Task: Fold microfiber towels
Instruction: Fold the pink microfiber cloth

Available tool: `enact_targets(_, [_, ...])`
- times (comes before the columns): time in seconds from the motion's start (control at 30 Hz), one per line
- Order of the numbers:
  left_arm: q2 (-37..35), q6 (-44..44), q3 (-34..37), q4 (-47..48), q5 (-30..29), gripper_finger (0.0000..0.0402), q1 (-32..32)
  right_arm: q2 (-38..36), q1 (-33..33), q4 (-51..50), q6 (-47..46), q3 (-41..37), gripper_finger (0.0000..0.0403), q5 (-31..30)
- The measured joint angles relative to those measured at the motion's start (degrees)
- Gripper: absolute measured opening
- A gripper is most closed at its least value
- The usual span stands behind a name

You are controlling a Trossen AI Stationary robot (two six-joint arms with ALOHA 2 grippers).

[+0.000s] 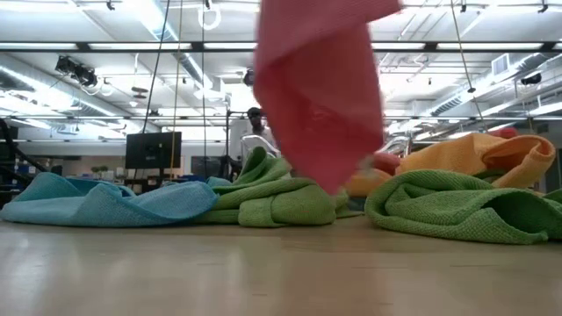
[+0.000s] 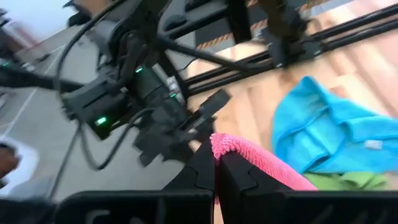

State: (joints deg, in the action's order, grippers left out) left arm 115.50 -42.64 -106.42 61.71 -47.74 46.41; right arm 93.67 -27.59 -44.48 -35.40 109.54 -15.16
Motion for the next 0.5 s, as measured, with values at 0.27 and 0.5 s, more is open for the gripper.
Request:
enact_targets(0.27, [0.0,0.8,0.0,0.3,-8.7,0.0183,-0.2,0.0,1.2,3.6,1.0,0.0,0.0008,-10.7])
enact_targets(0.5, [0.0,1.3,0.0,1.7,-13.1,0.0191,-2.0,0.0,3.5,13.8,3.1,0.0,0.0008,-12.0])
